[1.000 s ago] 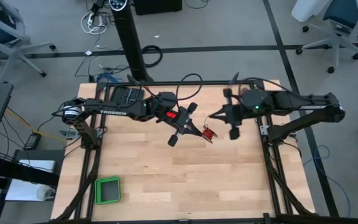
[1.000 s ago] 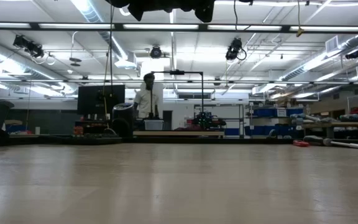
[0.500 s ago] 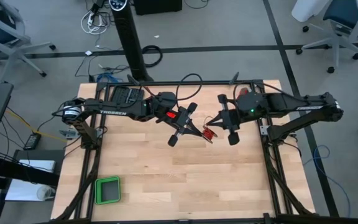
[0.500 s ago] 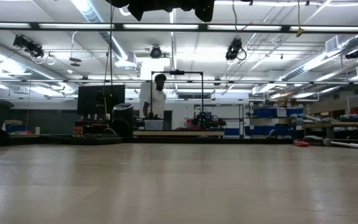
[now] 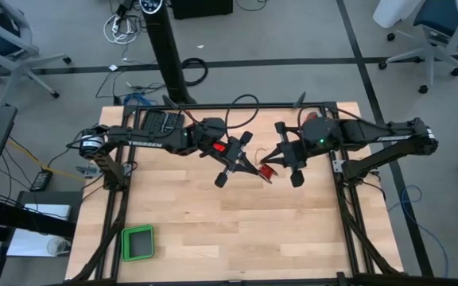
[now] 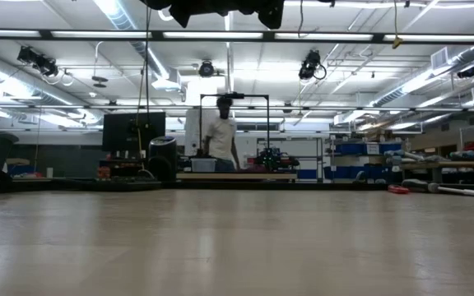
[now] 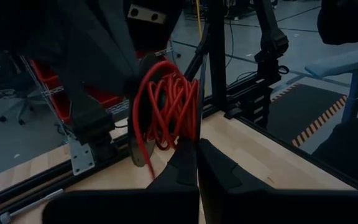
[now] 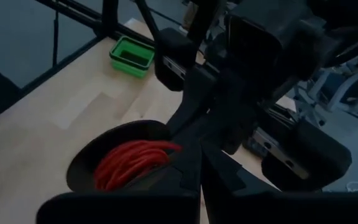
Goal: Coil cords
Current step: Coil the red wire onto the black spool
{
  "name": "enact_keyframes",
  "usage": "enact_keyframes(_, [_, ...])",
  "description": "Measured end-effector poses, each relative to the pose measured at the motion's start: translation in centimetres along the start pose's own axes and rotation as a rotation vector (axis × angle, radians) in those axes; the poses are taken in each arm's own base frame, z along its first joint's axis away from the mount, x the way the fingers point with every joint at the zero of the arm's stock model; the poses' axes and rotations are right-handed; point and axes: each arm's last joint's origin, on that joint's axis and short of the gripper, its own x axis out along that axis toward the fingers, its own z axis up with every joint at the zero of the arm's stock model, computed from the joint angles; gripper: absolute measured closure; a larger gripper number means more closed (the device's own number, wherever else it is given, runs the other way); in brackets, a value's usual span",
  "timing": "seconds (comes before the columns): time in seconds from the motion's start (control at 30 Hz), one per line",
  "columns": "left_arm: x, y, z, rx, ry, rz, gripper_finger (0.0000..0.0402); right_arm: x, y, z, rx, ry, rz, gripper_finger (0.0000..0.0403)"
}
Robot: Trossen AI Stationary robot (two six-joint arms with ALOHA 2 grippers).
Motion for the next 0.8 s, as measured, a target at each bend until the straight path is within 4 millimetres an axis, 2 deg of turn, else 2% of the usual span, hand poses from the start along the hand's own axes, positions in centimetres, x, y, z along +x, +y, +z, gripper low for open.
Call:
enact_keyframes(0.33, [0.0, 0.0, 0.1, 0.007, -0.009, 0.003, 0.0401, 0.0, -1.3, -0.9, 0.031, 0.069, -0.081, 0.0399])
enact_keyframes(0.53, [0.0, -0.1, 0.2, 0.008, -0.021, -0.029, 0.0401, 0.1, -2.5, -2.7, 0.143, 0.157, -0.121, 0.0384])
enact_keyframes(0.63, [0.0, -0.1, 0.2, 0.009, -0.023, -0.029, 0.0401, 0.6, -2.4, -3.8, 0.175, 0.2, -0.11, 0.0371])
enact_keyframes(0.8, [0.0, -0.1, 0.2, 0.011, -0.034, -0.056, 0.0401, 1.1, -1.8, -4.3, 0.179, 0.196, -0.097, 0.034])
